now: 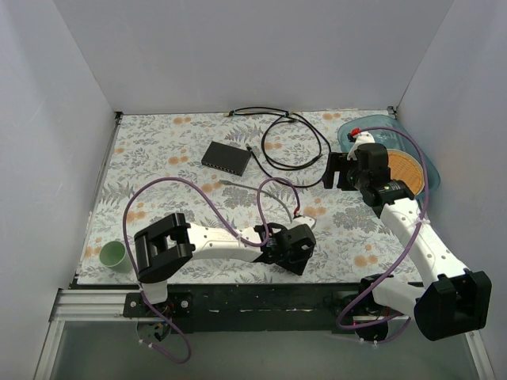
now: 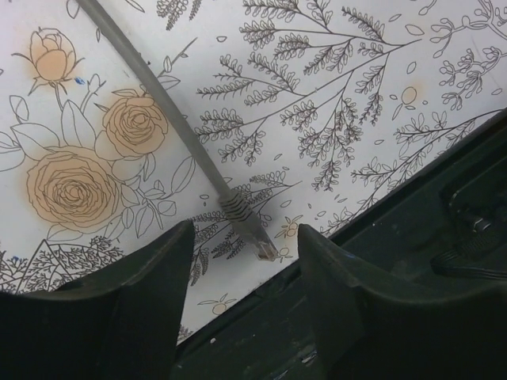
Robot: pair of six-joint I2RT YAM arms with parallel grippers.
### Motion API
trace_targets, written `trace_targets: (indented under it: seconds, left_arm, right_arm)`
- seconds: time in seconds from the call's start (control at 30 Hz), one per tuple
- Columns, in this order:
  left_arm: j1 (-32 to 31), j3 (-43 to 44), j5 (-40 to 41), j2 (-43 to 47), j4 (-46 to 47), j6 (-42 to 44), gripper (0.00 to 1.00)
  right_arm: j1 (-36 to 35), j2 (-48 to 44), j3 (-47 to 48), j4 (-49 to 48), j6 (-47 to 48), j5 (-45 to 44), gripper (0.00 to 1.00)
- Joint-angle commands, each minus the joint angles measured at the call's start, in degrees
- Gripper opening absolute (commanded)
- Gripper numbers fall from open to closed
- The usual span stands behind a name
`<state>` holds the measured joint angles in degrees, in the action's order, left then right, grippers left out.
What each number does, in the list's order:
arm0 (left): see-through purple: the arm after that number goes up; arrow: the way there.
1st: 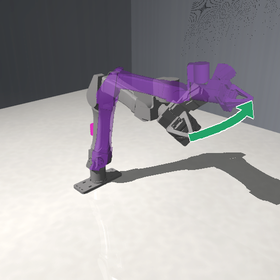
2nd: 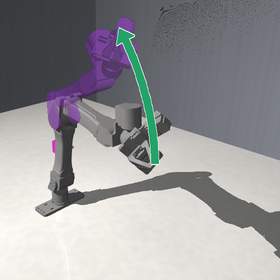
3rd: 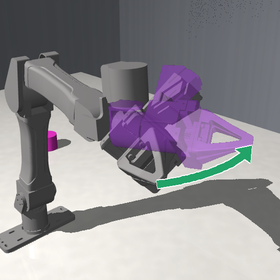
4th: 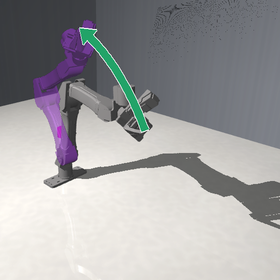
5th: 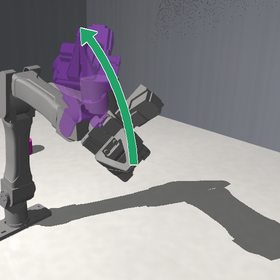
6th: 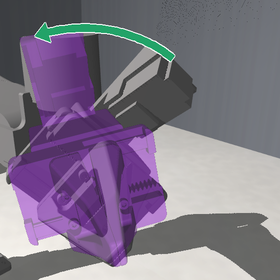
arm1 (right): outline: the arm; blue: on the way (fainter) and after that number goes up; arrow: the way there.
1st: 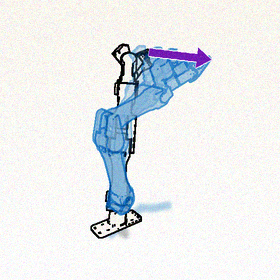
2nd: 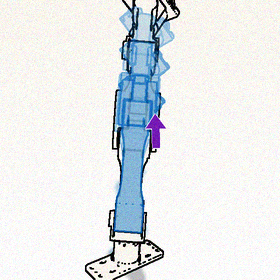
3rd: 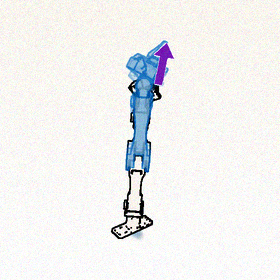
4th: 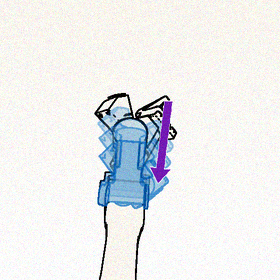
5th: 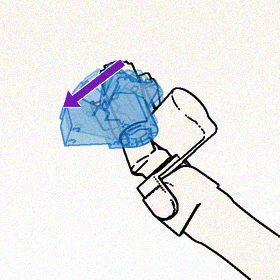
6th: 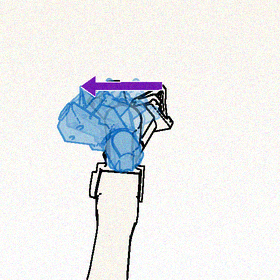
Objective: Insert the plug into the switch port
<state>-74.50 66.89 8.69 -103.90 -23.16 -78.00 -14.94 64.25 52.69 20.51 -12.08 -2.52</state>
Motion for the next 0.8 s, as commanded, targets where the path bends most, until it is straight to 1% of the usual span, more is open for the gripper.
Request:
trace_targets:
  seconds: [0.0, 0.3, 0.4, 0.43, 0.5, 0.53, 0.57, 0.6, 0.67, 0.7, 0.77]
  left_arm:
    - [-0.7, 1.2, 1.7, 0.9, -1.0, -1.1, 0.52]
    - [-2.4, 2.0, 2.8, -2.6, -1.3, -1.5, 0.47]
    - [-3.2, 1.5, 2.6, -3.5, -0.4, -1.9, 0.43]
    - [-3.5, 1.4, 2.6, -3.8, -0.4, -2.1, 0.40]
    - [-3.6, 1.3, 3.4, -4.3, -0.7, -2.5, 0.21]
    - [-3.6, 1.1, 3.9, -4.3, -0.9, -2.8, 0.15]
    - [-3.6, 1.0, 4.9, -4.1, -1.5, -2.9, 0.02]
    - [-3.7, 0.6, 5.8, -4.0, -1.9, -3.0, 0.00]
    - [-3.6, 0.1, 7.6, -2.5, -3.6, -3.3, 0.00]
    - [-3.6, -0.4, 10.1, -1.8, -4.1, -3.3, 0.00]
    - [-3.3, -1.0, 12.5, 1.2, -5.8, -2.7, 0.00]
  right_arm:
    - [0.5, -1.1, -0.2, -0.8, 0.3, 1.0, 0.88]
    - [0.5, -1.5, -0.3, -0.9, 0.8, 1.8, 0.88]
    - [0.6, -2.0, -0.2, -0.6, 1.0, 1.8, 0.88]
    - [0.6, -2.1, -0.2, -0.6, 1.0, 2.0, 0.88]
    - [0.7, -2.4, -0.2, -0.6, 1.2, 2.2, 0.88]
    - [0.6, -2.4, -0.1, -0.6, 1.1, 2.2, 0.88]
    - [0.8, -2.5, -0.1, -0.6, 1.3, 2.2, 0.88]
    - [0.7, -2.4, -0.1, -0.6, 1.4, 2.3, 0.88]
    - [0.7, -2.4, -0.2, -0.6, 1.8, 3.7, 0.88]
    - [0.8, -2.5, -0.2, -0.6, 1.9, 4.3, 0.88]
    - [0.8, -2.5, -0.1, -0.6, 2.3, 5.1, 0.88]
